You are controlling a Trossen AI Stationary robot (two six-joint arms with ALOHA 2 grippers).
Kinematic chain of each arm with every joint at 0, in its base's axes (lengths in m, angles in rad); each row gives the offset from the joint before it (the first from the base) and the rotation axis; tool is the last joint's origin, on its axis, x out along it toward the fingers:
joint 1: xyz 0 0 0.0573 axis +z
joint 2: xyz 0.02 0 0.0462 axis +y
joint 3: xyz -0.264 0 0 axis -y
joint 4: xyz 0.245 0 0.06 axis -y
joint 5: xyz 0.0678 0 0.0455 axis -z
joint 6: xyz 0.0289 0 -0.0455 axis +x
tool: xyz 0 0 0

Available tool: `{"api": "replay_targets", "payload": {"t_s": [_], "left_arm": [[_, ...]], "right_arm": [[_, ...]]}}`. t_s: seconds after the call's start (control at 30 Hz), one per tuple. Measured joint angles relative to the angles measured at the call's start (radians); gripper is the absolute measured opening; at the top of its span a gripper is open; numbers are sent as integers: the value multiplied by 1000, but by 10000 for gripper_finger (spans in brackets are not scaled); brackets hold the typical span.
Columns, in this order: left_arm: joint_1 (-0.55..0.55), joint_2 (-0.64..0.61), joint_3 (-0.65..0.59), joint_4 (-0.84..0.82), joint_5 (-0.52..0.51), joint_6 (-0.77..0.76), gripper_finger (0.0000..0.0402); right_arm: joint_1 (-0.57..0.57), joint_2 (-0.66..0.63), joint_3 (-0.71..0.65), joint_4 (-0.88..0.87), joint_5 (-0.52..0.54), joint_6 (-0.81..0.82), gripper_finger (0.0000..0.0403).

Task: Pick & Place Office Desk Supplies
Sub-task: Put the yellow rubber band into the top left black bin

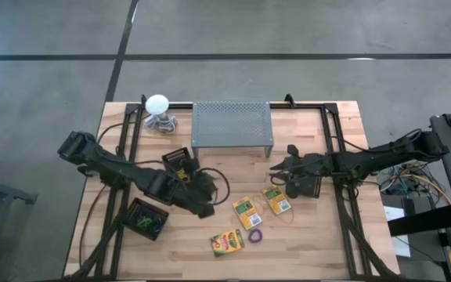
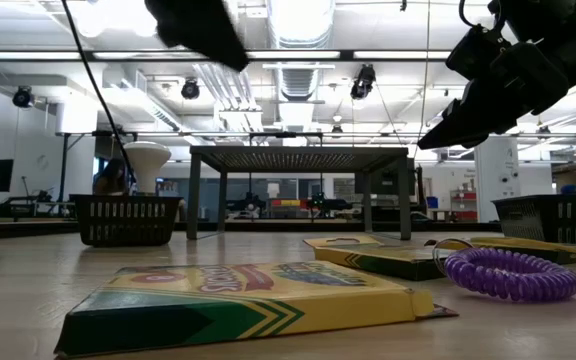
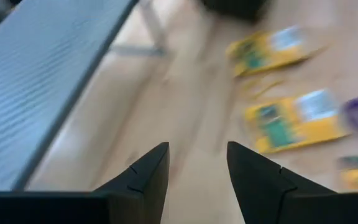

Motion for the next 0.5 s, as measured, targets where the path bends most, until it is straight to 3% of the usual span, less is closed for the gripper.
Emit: {"api": "replay_targets", "payload": {"t_s": [0.2,0.5], "left_arm": [[0,0,-85,299,61,50,165],[0,2,-236,519,80,-18,165]], "right_arm": [[0,0,0,0,0,0,100],[0,0,0,0,0,0,100]]}}
